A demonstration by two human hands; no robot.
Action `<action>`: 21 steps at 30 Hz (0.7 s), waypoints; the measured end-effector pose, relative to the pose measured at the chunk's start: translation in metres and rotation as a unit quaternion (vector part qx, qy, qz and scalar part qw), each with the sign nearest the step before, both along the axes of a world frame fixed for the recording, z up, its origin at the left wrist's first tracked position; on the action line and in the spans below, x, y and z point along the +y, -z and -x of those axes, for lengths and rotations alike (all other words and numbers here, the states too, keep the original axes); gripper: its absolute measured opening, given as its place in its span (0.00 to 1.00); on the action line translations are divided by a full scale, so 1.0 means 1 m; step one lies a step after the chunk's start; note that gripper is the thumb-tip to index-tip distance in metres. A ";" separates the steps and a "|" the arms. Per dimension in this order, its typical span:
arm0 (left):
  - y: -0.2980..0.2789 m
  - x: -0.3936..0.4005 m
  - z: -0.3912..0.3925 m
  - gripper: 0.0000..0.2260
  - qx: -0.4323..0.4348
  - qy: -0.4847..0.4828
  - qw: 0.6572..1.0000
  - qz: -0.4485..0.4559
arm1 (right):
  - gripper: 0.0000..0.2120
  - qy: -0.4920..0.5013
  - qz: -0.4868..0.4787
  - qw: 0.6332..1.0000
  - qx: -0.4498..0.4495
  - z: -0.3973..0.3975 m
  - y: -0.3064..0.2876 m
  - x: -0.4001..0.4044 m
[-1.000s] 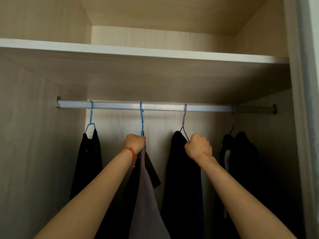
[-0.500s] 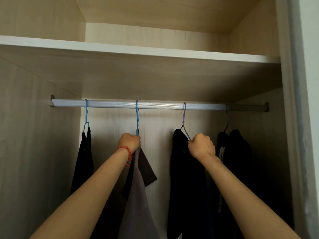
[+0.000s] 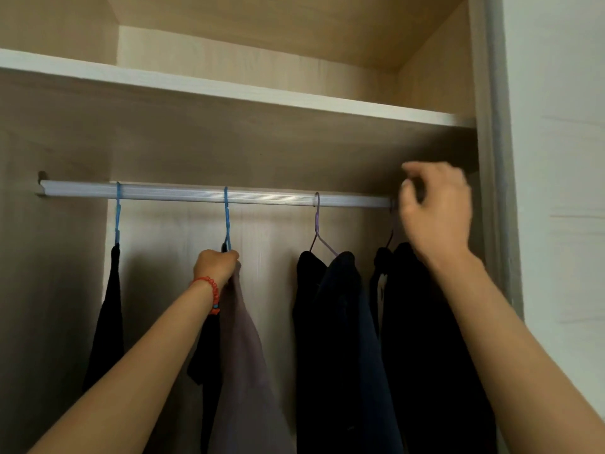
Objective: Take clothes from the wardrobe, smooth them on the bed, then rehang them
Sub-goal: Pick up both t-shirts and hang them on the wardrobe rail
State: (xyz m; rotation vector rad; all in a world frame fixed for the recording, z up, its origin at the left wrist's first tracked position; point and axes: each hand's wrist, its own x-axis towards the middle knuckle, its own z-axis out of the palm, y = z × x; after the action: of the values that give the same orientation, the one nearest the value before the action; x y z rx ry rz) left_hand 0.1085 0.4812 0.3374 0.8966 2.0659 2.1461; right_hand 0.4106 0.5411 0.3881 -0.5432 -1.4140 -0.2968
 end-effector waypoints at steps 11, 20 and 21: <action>0.000 0.008 -0.018 0.11 -0.005 0.015 1.000 -0.024 | 0.28 0.171 0.073 0.980 0.064 -0.064 0.004 0.019; 0.008 -0.004 -0.026 0.15 0.007 0.010 0.999 -0.044 | 0.25 0.115 0.119 0.978 0.123 -0.067 0.000 0.019; 0.010 -0.007 -0.027 0.15 0.017 0.006 0.999 -0.042 | 0.25 0.109 0.123 0.979 0.125 -0.067 -0.001 0.017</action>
State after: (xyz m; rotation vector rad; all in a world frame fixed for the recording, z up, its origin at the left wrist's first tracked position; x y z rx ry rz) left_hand 0.1356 0.4746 0.3274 0.9585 1.9937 2.2436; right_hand 0.4780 0.5586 0.3887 -0.9098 -1.1535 -0.2196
